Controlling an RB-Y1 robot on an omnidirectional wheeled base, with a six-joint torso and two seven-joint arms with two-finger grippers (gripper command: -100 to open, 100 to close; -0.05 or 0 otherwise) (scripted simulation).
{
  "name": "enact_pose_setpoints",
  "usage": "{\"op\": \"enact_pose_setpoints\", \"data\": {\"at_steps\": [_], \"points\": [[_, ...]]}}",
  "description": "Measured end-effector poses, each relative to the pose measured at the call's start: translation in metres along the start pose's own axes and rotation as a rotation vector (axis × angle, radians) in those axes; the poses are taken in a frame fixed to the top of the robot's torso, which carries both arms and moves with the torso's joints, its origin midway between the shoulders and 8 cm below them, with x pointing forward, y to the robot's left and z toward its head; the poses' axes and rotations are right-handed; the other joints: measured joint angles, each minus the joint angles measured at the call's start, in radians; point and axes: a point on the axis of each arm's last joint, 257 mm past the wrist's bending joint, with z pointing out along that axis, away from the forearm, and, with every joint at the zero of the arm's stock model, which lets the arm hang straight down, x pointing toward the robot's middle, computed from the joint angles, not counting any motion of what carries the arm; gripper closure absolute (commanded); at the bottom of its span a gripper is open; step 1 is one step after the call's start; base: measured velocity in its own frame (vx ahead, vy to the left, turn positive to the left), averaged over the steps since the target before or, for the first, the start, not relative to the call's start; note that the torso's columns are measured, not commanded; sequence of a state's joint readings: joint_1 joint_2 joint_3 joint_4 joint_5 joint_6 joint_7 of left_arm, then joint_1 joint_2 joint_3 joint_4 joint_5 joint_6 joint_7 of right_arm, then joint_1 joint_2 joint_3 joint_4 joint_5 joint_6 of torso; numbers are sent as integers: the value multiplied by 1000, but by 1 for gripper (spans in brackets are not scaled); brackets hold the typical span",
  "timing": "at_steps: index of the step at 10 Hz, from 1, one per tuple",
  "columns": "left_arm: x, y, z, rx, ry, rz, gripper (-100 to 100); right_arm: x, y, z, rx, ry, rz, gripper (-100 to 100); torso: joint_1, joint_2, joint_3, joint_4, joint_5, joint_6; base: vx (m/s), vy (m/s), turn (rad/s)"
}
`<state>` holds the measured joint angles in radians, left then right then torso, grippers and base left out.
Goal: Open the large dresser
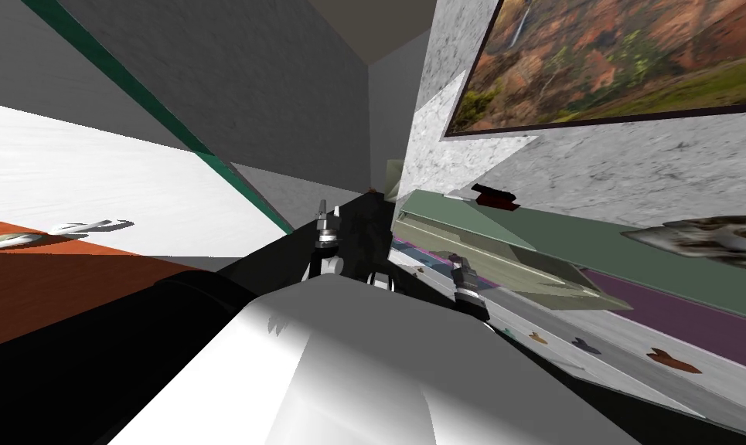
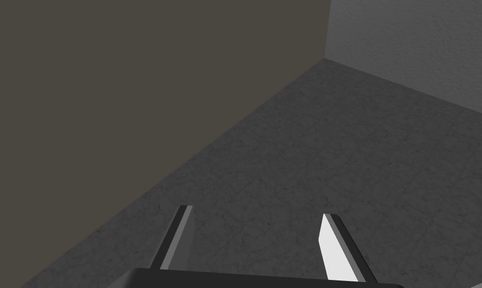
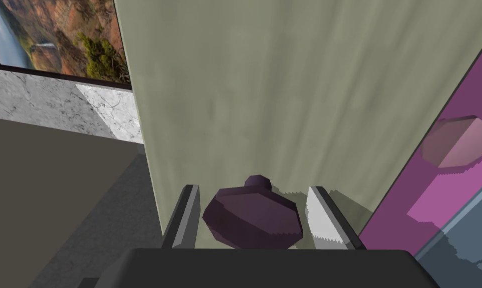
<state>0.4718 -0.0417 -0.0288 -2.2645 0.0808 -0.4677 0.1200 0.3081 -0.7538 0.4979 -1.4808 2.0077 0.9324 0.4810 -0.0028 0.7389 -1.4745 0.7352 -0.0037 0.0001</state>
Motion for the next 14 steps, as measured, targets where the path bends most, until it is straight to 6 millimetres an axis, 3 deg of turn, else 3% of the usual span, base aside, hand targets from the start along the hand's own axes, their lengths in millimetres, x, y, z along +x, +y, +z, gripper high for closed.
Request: {"op": "enact_pose_setpoints", "data": {"at_steps": [8,9,14], "points": [[0,0,0,0,0,0,0,-19,-3,-17,-5,-43,8,100,0,-4,-3,-1,1,1,-151,58,-49],[0,0,0,0,0,0,0,-22,-4,-19,-2,-49,10,-100,0,-2,-1,-1,0,1,-93,58,-88],[0,0,0,0,0,0,0,-3,-30,11,-7,-75,9,-100,5,2,0,5,6,0,-11,63,-67]]}}
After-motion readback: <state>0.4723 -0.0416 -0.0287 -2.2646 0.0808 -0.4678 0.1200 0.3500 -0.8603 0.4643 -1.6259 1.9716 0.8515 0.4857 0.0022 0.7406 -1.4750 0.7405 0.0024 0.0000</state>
